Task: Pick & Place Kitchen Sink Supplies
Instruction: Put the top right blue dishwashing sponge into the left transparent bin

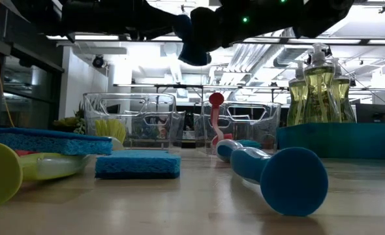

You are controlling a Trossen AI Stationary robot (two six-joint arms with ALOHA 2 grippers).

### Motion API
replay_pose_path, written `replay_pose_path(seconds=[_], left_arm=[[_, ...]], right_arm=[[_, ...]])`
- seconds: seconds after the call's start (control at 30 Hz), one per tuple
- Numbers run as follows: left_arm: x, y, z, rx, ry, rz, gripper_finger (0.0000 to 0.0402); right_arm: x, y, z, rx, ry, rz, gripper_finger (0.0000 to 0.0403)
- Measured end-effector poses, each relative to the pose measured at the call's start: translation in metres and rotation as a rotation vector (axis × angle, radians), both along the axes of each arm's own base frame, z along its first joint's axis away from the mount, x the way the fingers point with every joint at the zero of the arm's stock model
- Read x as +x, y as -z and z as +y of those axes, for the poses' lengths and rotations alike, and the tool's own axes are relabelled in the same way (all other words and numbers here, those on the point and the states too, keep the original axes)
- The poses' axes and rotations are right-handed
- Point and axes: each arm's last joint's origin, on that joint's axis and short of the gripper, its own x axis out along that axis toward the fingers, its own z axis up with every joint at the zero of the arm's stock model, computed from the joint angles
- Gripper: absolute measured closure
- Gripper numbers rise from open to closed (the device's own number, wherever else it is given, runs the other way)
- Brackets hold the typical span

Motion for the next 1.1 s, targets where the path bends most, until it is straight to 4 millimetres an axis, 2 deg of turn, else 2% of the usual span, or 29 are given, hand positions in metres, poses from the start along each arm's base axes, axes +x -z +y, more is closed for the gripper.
replay_pose_path(seconds=[0.53,0.87,0.97,1.1], left_arm=[[0.001,-0.003,0.0,-0.035,-0.007,-0.045,0.0035],[0.022,-0.007,0.001,-0.04,0.019,-0.03,0.0036],[0.023,-0.007,0.002,-0.041,0.019,-0.025,0.0048],[0.023,-0.006,0.002,-0.052,0.019,-0.013,0.0088]], right_arm=[[0.003,-0.006,-0.017,0.002,-0.07,-0.068,0.0353],[0.002,-0.004,-0.018,0.003,-0.053,-0.045,0.0353],[0.002,-0.004,-0.017,0.0,-0.048,-0.04,0.0353],[0.002,-0.003,-0.017,-0.002,-0.048,-0.036,0.0353]])
